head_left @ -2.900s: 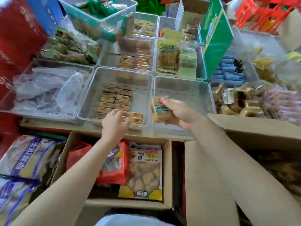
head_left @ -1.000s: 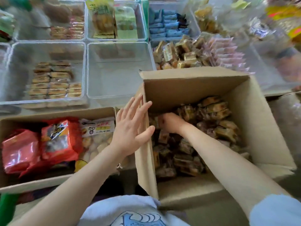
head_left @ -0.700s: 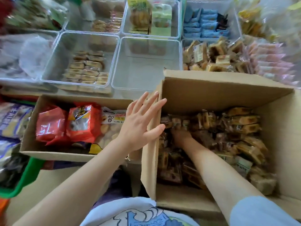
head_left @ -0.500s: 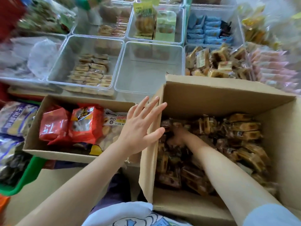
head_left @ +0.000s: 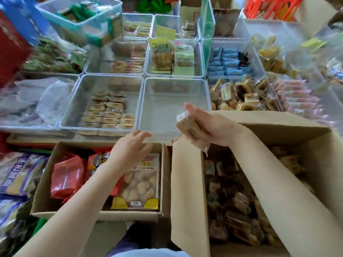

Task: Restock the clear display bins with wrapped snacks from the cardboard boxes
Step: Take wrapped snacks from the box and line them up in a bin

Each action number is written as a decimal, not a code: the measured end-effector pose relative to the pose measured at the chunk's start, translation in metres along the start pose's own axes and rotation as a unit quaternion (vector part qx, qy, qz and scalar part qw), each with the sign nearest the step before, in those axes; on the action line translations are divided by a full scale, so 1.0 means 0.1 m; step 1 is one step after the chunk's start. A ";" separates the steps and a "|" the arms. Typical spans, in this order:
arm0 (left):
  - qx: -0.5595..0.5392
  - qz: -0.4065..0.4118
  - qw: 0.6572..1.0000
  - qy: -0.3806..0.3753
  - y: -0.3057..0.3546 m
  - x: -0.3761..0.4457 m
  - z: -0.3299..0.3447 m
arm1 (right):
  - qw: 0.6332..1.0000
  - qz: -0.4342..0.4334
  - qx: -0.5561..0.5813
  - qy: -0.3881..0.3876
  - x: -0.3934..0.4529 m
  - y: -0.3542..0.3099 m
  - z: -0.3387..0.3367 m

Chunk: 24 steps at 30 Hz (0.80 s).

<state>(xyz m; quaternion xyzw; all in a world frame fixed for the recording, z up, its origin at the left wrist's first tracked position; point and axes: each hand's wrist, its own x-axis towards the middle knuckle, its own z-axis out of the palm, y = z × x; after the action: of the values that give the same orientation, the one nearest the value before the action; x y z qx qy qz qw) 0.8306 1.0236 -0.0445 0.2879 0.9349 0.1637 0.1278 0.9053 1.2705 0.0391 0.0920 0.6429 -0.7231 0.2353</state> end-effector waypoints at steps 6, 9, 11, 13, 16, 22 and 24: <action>0.031 -0.012 0.999 0.025 -1.22 0.45 -0.07 | 0.986 0.045 -0.102 0.123 1.39 0.06 0.55; 0.061 -0.021 0.997 0.038 -1.83 0.67 -0.12 | 0.959 0.038 -0.179 0.214 2.03 0.13 0.80; 0.074 -0.039 0.996 0.031 -2.17 0.82 -0.12 | 0.936 0.021 -0.242 0.255 2.43 0.15 0.90; 0.085 -0.052 0.995 0.014 -2.42 0.92 -0.09 | 0.911 0.005 -0.312 0.271 2.76 0.15 0.96; 0.100 -0.043 0.994 -0.004 -2.64 0.98 0.01 | 0.801 -0.031 -0.522 0.292 3.26 0.18 0.98; 0.066 -0.029 0.995 0.066 -2.69 1.00 0.12 | 0.629 0.084 -0.743 0.212 4.07 0.38 0.83; 0.060 -0.025 0.994 0.087 -2.71 1.01 0.16 | 0.643 0.129 -0.736 0.167 4.21 0.50 0.83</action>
<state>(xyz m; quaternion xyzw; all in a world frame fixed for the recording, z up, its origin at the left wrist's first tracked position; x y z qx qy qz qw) 0.6202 0.8746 -0.1768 0.2558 0.9576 0.1286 0.0322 0.5744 1.0936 -0.1754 0.0900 0.9731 0.0538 0.2052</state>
